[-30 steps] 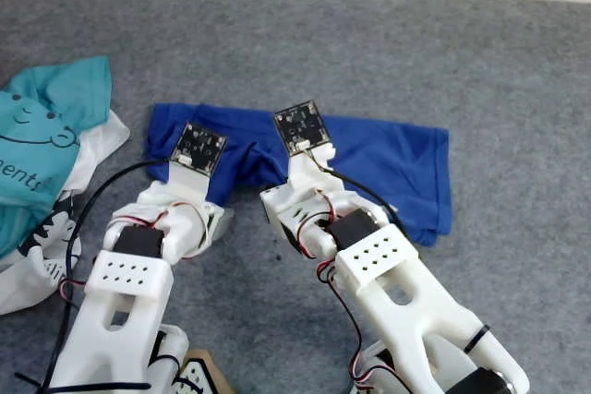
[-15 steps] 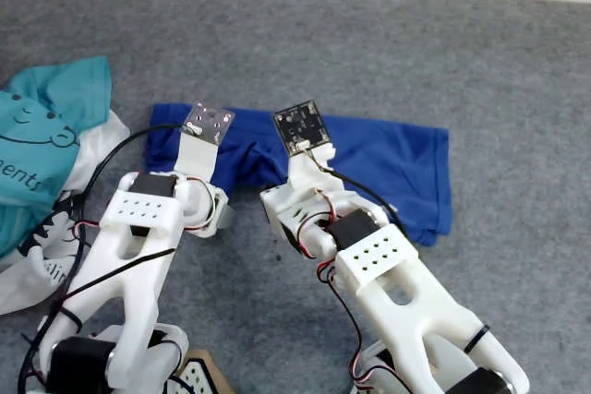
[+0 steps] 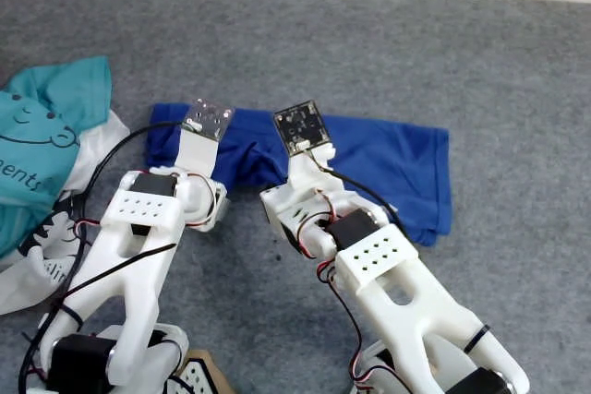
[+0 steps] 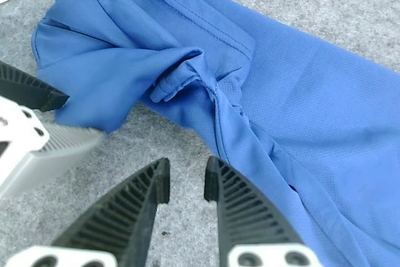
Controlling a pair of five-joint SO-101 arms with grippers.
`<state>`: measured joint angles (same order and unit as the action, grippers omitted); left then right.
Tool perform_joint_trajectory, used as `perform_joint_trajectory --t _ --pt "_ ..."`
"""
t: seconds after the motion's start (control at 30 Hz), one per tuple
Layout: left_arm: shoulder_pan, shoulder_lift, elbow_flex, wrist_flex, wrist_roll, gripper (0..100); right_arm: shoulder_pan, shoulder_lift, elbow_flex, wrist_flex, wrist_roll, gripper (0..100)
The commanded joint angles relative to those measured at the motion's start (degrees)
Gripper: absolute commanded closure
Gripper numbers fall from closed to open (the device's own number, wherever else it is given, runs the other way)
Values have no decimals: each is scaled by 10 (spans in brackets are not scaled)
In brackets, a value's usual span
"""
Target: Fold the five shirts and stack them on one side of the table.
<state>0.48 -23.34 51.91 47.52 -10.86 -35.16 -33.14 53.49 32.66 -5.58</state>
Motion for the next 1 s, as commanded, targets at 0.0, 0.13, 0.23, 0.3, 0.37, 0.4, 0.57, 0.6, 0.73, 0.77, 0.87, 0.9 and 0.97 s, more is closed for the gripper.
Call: perform_joint_trajectory --t 0.0,0.13,0.23,0.3,0.37,0.4,0.57,0.6,0.73,0.77,0.87,0.9,0.97 --pt "-5 1 -15 -9 4 866 7 -21 -3 0 -4 889" --pt "-5 1 -15 -9 4 867 7 -21 -3 0 -4 889" --pt "-5 1 -15 -9 4 870 7 -21 -3 0 -4 889" --pt "-5 1 -17 -9 4 889 7 -21 -3 0 -4 889" --pt "-4 -3 -19 -9 4 956 7 -21 -3 0 -4 889" --pt "-4 -4 -22 -9 4 994 7 -21 -3 0 -4 889" --pt "-7 -4 -87 40 7 994 7 -21 -3 0 -4 889" --pt "-6 -4 -102 61 7 994 7 -21 -3 0 -4 889" --pt "-7 -4 -175 136 8 994 7 -20 -3 0 -4 889" --pt "-7 -4 -192 149 8 994 7 -20 -3 0 -4 889" --pt "-14 0 -233 169 8 994 7 -20 -3 0 -4 889" --pt "-16 1 -240 167 8 994 7 -20 -3 0 -4 889" --pt "-18 3 -250 164 8 994 7 -20 -3 0 -4 889"
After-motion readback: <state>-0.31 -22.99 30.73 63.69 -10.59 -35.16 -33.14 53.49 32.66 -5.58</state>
